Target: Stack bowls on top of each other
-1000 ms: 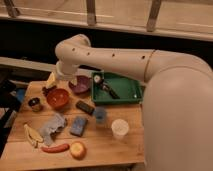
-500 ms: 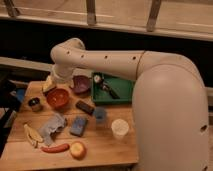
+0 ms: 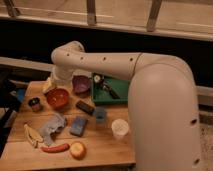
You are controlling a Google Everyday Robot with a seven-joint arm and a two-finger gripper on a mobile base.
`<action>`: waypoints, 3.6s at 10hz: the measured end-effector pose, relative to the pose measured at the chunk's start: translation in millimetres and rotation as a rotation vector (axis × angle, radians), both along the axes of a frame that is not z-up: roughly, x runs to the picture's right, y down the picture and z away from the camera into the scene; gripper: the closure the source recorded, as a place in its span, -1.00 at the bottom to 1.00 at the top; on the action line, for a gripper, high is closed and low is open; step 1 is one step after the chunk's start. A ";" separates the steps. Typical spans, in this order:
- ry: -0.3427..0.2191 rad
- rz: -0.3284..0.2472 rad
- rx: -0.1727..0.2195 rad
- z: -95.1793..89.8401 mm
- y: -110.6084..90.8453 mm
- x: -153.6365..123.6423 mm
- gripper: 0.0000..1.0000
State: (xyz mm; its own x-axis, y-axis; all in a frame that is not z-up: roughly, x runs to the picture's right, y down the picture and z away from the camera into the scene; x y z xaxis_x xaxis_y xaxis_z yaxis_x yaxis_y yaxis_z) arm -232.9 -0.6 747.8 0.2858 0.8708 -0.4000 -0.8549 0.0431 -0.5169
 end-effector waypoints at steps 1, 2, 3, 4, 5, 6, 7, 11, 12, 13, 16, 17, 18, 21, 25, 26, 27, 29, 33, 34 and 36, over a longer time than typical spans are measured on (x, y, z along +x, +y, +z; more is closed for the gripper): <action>0.003 0.013 -0.029 17.9 11.4 -1.4 -0.60; 0.004 0.020 -0.047 29.7 18.6 -3.4 -0.60; 0.003 0.027 -0.073 42.7 27.4 -9.8 -0.60; 0.003 0.030 -0.089 48.7 31.5 -13.9 -0.60; 0.010 0.033 -0.105 55.8 33.7 -14.9 -0.60; 0.023 0.038 -0.120 66.4 36.0 -13.5 -0.60; 0.036 0.031 -0.137 78.8 41.4 -16.3 -0.60; 0.099 0.020 -0.188 115.4 65.2 -14.2 -0.60; 0.115 0.023 -0.195 121.8 69.0 -9.8 -0.60; 0.127 0.028 -0.200 127.9 70.0 -7.4 -0.60; 0.161 0.061 -0.193 145.9 55.4 6.5 -0.60; 0.170 0.079 -0.196 150.4 52.0 10.9 -0.60; 0.171 0.096 -0.205 154.3 51.3 11.6 -0.60; 0.166 0.127 -0.231 160.0 58.0 14.5 -0.15; 0.123 0.152 -0.214 148.0 54.3 1.8 0.66; 0.106 0.151 -0.205 144.5 52.5 -1.7 0.85; 0.092 0.156 -0.199 140.5 50.7 -5.6 0.97; 0.064 0.163 -0.178 132.3 42.7 -8.8 1.00; -0.026 0.193 -0.108 87.0 -4.5 -13.0 1.00; -0.042 0.194 -0.082 73.3 -19.6 -14.7 1.00; -0.053 0.195 -0.042 58.9 -49.8 -7.1 1.00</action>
State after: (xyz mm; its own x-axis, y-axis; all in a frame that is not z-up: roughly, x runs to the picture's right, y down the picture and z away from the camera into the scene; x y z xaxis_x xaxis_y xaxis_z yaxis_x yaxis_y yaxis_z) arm -240.0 -50.4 806.7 0.1355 0.8945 -0.4261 -0.8164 -0.1429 -0.5595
